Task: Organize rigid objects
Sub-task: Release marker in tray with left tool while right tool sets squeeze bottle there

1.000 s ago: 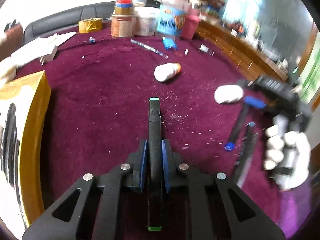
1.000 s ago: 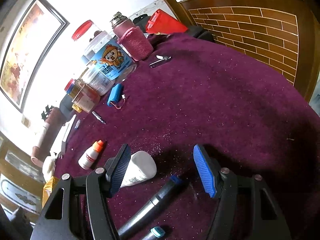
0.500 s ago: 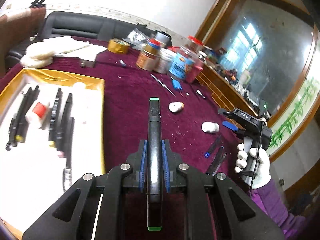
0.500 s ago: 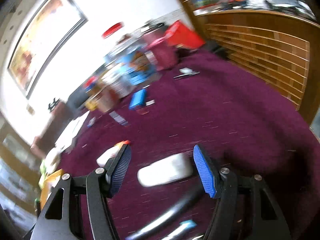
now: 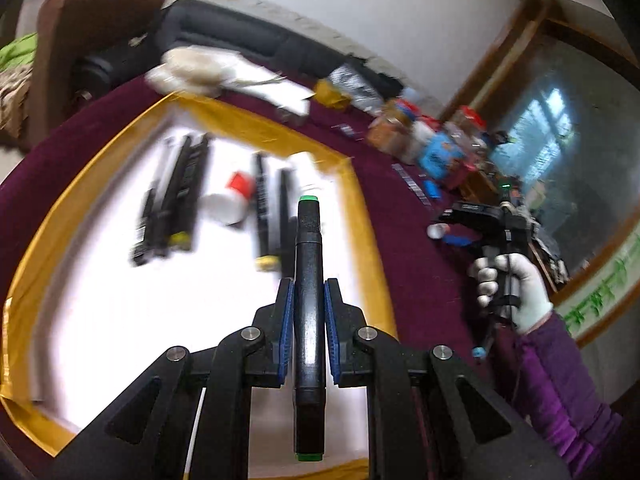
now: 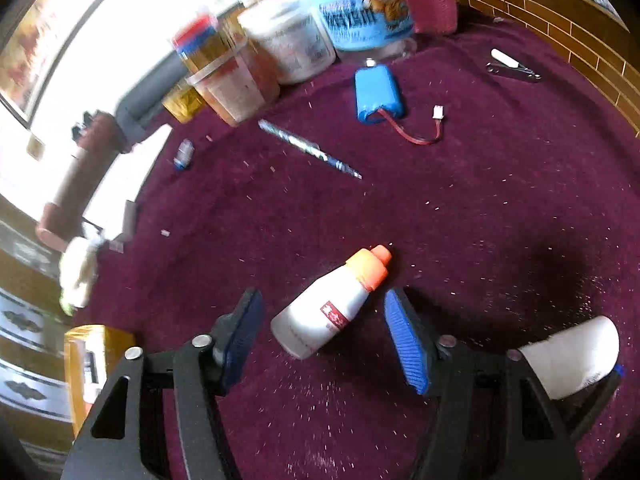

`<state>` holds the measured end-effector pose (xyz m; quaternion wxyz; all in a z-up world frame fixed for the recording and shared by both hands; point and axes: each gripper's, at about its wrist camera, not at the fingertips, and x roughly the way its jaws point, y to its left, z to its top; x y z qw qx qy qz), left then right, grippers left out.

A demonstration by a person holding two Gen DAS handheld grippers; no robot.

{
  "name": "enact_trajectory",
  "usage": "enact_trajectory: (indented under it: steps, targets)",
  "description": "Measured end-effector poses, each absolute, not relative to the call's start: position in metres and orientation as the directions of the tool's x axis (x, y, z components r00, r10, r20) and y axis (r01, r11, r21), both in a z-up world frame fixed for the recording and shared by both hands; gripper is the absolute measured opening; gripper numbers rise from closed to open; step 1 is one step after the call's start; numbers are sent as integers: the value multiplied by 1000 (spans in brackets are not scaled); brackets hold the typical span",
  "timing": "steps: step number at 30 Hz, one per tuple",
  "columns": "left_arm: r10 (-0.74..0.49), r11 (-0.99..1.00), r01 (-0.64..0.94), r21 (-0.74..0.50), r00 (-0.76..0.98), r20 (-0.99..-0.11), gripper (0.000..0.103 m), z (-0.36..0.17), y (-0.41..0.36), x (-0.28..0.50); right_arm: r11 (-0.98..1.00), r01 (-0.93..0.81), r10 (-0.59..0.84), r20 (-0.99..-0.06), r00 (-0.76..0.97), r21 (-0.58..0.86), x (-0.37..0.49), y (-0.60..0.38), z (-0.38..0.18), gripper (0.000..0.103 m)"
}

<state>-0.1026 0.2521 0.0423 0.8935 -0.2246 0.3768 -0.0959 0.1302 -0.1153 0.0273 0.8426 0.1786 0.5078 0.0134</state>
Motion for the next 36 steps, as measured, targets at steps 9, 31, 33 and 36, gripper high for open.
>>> enact_trajectory:
  steps: [9,31,33,36]
  targets:
    - [-281,884,-130,-449,619,-733,14,12,270,-97,944,119,216,-847,485,309,116,-111,30,24]
    - [-216,825,-209,-525,742,-635,43,37,314,-138,712,-504,645,-740,193,489,-46,90,83,24]
    - [-225,819,-206,-535,742,-631,43,35,318,-139,708,-522,629,-760,162,475,-52,110,72,24]
    - [-235,815,-202,-544,742,-628,43,33,322,-141,717,-523,603,-787,131,462,-55,133,54,24]
